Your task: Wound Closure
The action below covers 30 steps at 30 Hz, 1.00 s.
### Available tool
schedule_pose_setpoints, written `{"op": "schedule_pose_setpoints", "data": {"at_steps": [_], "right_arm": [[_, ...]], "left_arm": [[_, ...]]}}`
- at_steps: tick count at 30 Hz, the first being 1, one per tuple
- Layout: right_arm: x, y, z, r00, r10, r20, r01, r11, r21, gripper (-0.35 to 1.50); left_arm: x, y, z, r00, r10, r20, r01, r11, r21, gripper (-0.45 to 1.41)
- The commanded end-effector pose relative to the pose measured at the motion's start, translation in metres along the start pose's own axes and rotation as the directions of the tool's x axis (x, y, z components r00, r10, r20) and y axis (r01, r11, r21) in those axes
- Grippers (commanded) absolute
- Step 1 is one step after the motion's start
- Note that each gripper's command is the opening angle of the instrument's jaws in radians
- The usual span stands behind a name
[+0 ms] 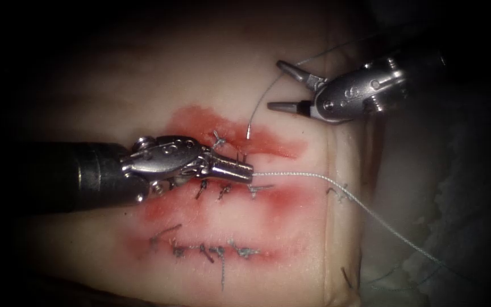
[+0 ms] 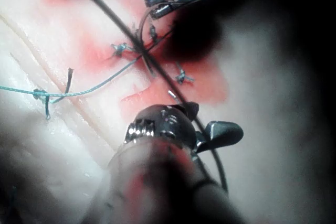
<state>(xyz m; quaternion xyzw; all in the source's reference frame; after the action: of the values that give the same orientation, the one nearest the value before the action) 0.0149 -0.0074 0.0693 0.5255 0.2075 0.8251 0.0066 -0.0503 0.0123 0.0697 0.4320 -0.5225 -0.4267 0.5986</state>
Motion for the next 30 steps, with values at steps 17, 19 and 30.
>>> {"op": "schedule_pose_setpoints", "data": {"at_steps": [17,19,30], "right_arm": [[-0.0004,0.0011,-0.0051,0.959,0.265,0.100,-0.249,0.957,-0.151,0.83],[-0.0008,0.0015,-0.0059,0.930,0.353,0.106,-0.329,0.924,-0.193,0.74],[0.0017,0.0008,-0.0086,0.823,0.567,0.005,-0.564,0.820,-0.100,0.64]], "left_arm": [[-0.0082,-0.0066,-0.0100,0.837,-0.503,0.216,0.518,0.855,-0.018,-0.45],[-0.0083,-0.0069,-0.0106,0.844,-0.491,0.216,0.506,0.862,-0.021,-0.45],[-0.0103,-0.0137,-0.0122,0.848,-0.513,0.132,0.512,0.858,0.046,-0.45]]}}
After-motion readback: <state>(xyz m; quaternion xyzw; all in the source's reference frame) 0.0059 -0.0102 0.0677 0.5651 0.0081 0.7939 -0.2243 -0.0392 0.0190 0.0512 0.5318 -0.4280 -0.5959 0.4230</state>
